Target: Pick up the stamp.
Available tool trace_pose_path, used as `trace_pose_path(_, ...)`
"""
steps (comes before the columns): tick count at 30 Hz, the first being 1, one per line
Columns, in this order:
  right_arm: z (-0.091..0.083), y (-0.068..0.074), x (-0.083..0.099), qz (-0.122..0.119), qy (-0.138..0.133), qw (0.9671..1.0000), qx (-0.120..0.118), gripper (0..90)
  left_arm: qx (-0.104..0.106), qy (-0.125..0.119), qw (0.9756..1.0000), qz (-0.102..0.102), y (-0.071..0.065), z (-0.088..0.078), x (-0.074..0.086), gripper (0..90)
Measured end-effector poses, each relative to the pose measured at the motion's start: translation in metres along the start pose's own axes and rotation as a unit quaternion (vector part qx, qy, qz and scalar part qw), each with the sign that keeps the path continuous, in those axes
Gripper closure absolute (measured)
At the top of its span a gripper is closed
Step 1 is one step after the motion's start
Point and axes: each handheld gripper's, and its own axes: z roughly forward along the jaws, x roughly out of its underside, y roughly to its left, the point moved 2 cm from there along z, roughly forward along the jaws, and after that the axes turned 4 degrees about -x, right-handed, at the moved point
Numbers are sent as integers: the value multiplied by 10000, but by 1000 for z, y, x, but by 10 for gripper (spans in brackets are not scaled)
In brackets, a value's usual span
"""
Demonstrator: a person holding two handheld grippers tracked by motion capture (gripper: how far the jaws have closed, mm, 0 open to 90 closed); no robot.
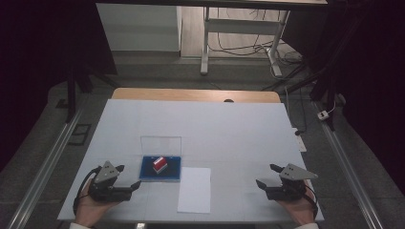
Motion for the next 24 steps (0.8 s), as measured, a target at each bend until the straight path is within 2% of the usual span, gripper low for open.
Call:
trace_pose_path(10,2,1,1,-5,13,10000,-11,204,35,11,10000,-15,0,-2,-3,163)
trace_pose_path(15,5,2,3,-22,58,9999,-125,212,121,60,9999,-19,-2,-2,-7,171)
trace_pose_path(20,5,4,3,-23,-2,9999,-137,217,84,88,9999,116,-7,-6,-15,176)
trace_pose_path(24,5,4,3,12,-37,9998,-172,219,50,94,9999,125,-8,-8,-19,178)
